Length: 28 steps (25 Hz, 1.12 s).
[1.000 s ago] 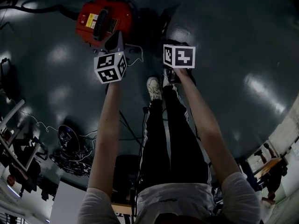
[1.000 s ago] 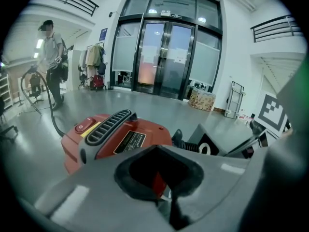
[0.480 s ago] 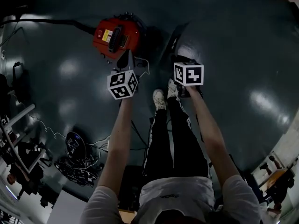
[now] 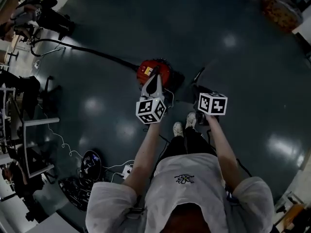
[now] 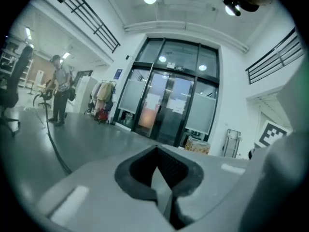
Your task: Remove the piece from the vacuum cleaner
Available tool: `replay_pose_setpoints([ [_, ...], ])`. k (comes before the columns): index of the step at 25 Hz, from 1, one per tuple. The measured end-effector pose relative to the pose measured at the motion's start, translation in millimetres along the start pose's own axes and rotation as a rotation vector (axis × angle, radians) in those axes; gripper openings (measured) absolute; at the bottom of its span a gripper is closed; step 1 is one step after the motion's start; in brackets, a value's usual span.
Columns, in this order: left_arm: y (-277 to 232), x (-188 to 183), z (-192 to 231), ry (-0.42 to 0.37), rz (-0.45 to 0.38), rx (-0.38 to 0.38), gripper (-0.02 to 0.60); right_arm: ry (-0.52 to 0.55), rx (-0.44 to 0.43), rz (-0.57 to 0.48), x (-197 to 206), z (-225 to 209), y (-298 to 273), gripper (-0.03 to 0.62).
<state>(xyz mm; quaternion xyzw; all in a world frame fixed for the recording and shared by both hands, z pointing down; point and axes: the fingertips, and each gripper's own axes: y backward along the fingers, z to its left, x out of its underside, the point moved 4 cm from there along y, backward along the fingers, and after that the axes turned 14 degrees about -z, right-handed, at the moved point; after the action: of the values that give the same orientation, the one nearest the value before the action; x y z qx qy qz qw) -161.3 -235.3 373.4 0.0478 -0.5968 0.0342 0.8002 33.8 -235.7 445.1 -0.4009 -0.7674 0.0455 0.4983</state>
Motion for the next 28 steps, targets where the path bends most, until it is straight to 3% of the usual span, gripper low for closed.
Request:
replay_pose_setpoints([
  [3,12,-54,-31,-0.068,-0.079,0.069,0.002,0.039,-0.060,-0.117,-51,33,35,0.040],
  [8,27,-113,-59,-0.165,-0.189,0.081,0.002,0.154,-0.147,-0.294,-116,70,84,0.041],
  [12,28,-149,-65,-0.186,-0.268,0.094,0.002,0.234,-0.190,-0.392,-145,100,103,0.041],
  [17,30,-164,-75,-0.205,-0.313,0.113,0.001,0.284,-0.208,-0.448,-150,112,112,0.041],
  [22,28,-164,-80,-0.220,-0.310,0.123,0.001,0.346,-0.199,-0.451,-151,110,114,0.040],
  [28,21,-172,-80,-0.246,-0.311,0.124,0.002,0.350,-0.206,-0.485,-160,114,114,0.040],
])
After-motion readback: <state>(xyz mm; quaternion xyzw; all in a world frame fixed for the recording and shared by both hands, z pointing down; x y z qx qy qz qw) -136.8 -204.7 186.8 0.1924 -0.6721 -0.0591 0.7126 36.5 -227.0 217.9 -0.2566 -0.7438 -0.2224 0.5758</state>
